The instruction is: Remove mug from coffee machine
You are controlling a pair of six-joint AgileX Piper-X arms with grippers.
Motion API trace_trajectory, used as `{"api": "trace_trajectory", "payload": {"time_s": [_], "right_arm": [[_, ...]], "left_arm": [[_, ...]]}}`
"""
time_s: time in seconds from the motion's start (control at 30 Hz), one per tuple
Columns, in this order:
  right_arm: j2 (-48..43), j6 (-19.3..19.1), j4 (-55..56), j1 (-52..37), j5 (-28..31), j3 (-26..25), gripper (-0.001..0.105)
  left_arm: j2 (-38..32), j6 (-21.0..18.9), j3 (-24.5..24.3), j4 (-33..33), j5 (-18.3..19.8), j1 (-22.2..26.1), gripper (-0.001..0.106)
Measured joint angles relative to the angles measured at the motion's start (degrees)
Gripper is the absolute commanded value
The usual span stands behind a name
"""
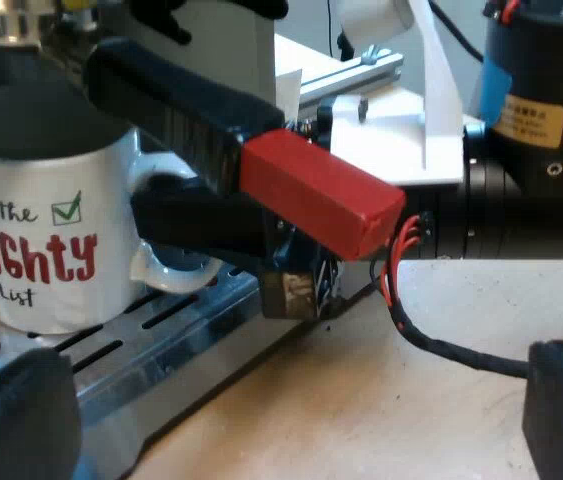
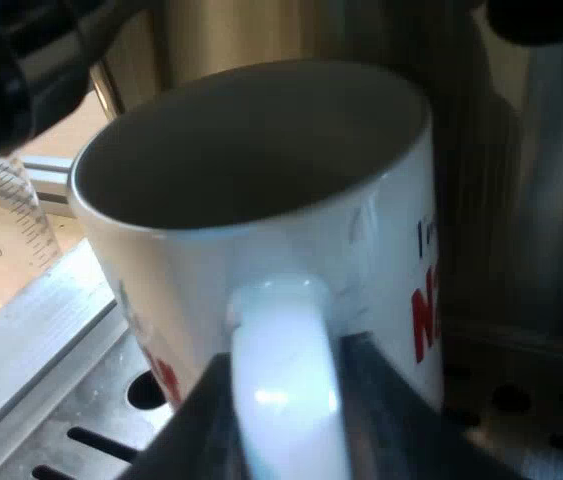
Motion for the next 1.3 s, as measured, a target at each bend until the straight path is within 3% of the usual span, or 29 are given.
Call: {"api": "trace_trajectory", "payload": {"time_s": [0.1, 0.2, 0.43, 0.8, 1.0, 1.3], "right_arm": [[0.0, -0.4, 0.0, 0.0, 0.1, 0.0, 0.000], [0.0, -3.3, 0.1, 0.0, 0.0, 0.0, 0.000], [-1.8, -3.6, 1.5, 0.0, 0.3, 1.0, 0.000], [-11.3, -3.8, 13.9, 2.9, 3.1, 4.0, 0.000], [-19.5, -3.8, 22.1, 7.1, 7.1, 8.0, 0.000], [-27.5, -3.6, 32.9, 10.1, 9.7, 8.7, 0.000]], "left_arm": [[0.0, 0.0, 0.0, 0.0, 0.0, 0.0, 0.090], [0.0, 0.0, 0.0, -0.1, 0.0, 0.0, 0.090], [0.0, 0.0, 0.0, -0.2, 0.0, 0.0, 0.090], [0.0, 0.0, 0.0, -0.4, 0.0, 0.0, 0.090], [0.0, 0.0, 0.0, -0.4, 0.0, 0.0, 0.090], [0.0, 0.0, 0.0, -0.4, 0.1, 0.0, 0.090]]}}
